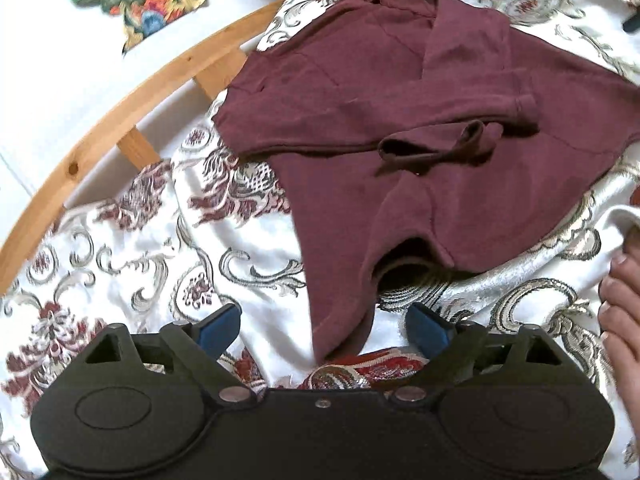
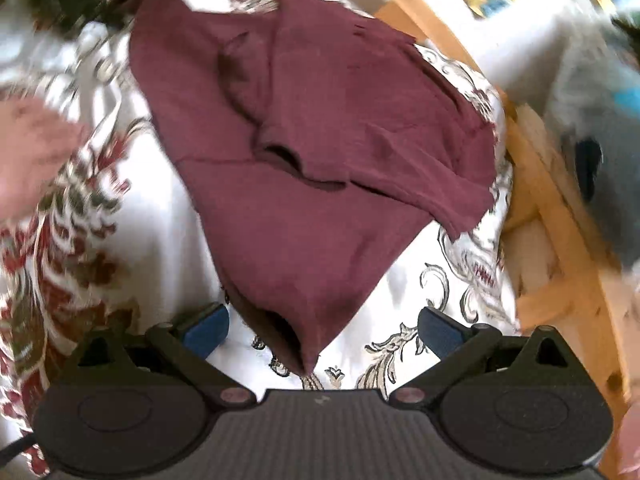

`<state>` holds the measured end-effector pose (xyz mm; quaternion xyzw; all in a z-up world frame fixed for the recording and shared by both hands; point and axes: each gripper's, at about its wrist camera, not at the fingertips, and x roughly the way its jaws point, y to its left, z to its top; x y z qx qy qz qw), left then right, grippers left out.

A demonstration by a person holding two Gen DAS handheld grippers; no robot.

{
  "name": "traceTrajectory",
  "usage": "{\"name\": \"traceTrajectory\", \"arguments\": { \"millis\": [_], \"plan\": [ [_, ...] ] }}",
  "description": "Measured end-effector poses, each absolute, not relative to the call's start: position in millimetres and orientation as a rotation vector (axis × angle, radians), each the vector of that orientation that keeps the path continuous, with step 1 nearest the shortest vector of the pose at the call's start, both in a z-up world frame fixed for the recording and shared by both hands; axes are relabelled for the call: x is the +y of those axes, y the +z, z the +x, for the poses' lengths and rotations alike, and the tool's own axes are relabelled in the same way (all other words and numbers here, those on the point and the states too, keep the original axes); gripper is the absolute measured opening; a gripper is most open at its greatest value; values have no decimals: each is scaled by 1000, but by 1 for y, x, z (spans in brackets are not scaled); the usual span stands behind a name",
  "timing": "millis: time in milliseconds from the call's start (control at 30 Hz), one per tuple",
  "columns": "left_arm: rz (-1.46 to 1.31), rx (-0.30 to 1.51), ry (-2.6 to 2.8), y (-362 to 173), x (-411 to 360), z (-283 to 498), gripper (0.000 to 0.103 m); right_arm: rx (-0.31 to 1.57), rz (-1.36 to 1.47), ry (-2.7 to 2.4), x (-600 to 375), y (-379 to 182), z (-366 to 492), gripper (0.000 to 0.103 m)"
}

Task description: Fold small clothes

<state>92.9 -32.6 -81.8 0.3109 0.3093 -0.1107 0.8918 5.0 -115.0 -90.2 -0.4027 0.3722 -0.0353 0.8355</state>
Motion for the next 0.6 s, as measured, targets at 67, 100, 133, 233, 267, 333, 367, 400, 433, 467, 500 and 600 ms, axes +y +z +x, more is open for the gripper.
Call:
{"name": "traceTrajectory", "arguments": {
  "millis": [67, 100, 133, 233, 267, 333, 367, 400, 433, 467, 500, 600],
  "plan": [
    [690, 607, -236, -84, -37, 90, 82, 784, -879, -85, -114, -94, 6, 103],
    [714, 586, -235, -84, -40, 88, 78, 780, -886, -93, -114, -96, 7, 102],
    [728, 570, -233, -84, -42, 87, 70, 776, -888, -98, -114, -96, 7, 100],
    [767, 528, -225, -83, -46, 86, 48, 768, -881, -102, -117, -98, 10, 81],
    [776, 519, -223, -83, -46, 85, 43, 765, -885, -106, -115, -100, 10, 73],
    [780, 511, -240, -82, -45, 84, 18, 777, -898, -101, -116, -104, 14, 30],
    [776, 517, -244, -81, -45, 84, 12, 790, -894, -79, -115, -105, 15, 23],
    [765, 529, -242, -79, -44, 82, 7, 794, -889, -58, -114, -104, 15, 14],
    [741, 547, -246, -75, -44, 82, 6, 785, -893, -48, -112, -102, 13, 8],
    [725, 553, -253, -72, -43, 80, 6, 777, -891, -48, -111, -98, 11, 8],
    [719, 548, -258, -68, -42, 77, 6, 769, -873, -52, -111, -90, 9, 7],
    [724, 495, -258, -52, -41, 64, 5, 731, -785, -95, -117, -61, 3, 7]
  ]
}}
